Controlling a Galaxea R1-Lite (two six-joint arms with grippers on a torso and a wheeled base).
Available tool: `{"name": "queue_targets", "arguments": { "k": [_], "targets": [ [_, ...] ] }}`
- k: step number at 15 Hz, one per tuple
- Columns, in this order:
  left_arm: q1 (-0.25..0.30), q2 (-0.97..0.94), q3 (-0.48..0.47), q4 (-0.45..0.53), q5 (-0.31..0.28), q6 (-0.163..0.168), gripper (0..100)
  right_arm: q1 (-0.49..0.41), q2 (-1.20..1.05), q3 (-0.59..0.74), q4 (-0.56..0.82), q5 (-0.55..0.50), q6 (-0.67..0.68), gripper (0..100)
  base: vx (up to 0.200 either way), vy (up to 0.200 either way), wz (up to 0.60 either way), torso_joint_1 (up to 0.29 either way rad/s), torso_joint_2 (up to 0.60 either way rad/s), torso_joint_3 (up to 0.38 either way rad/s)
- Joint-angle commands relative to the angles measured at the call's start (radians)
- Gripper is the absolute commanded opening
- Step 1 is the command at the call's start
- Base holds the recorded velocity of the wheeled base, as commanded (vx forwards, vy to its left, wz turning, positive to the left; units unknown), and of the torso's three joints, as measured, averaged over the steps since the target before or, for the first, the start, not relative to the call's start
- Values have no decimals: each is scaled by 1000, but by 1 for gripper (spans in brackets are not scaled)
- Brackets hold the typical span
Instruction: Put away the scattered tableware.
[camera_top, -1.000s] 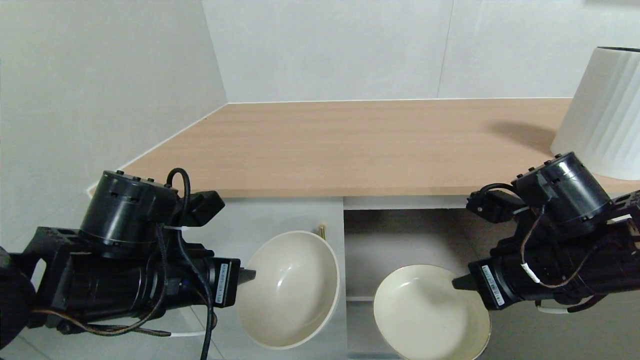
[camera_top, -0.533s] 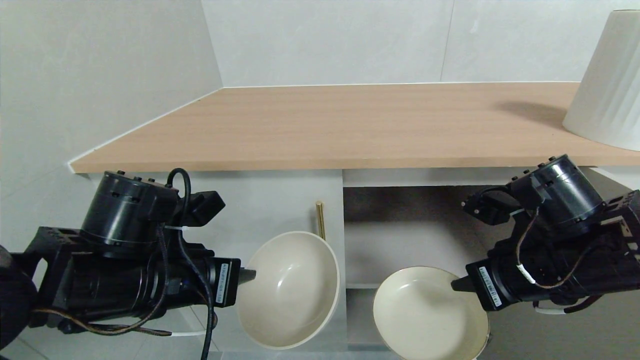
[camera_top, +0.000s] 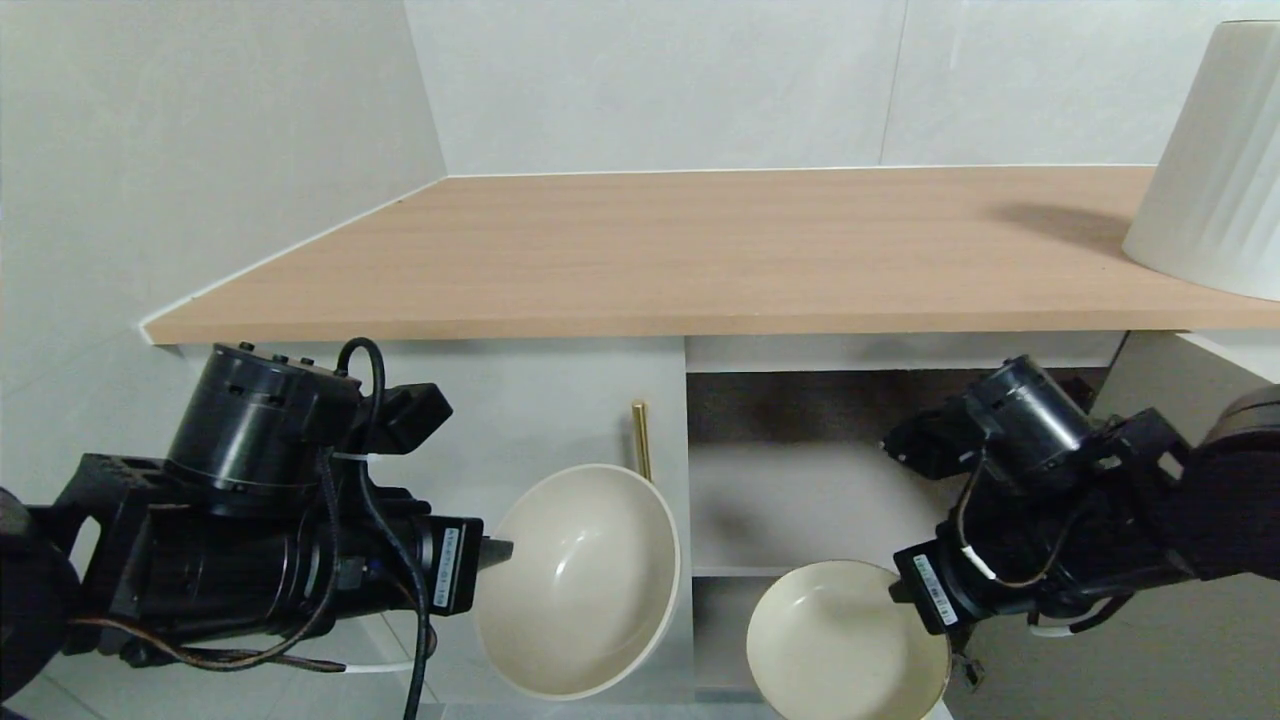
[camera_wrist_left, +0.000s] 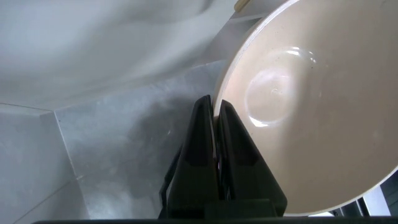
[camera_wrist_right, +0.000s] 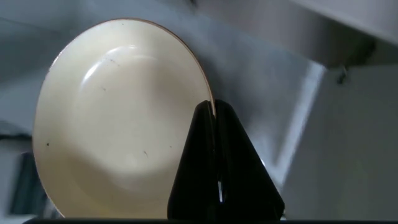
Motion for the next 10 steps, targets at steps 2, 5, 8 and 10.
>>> {"name": "queue_targets", "arguments": {
  "k": [2, 5, 8, 10],
  "targets": [
    [0, 3, 0, 0, 0, -1, 0, -3, 248, -36, -31, -35, 11, 0, 0, 0, 0, 0, 0, 0],
    [0, 3, 0, 0, 0, -1, 0, -47, 357, -80, -77, -35, 30, 0, 0, 0, 0, 0, 0, 0],
    [0, 3, 0, 0, 0, -1, 0, -102, 460, -126, -189, -38, 114, 0, 0, 0, 0, 0, 0, 0],
    [0, 3, 0, 0, 0, -1, 0, -133, 524, -169, -262, -68, 182, 0, 0, 0, 0, 0, 0, 0]
  ]
}}
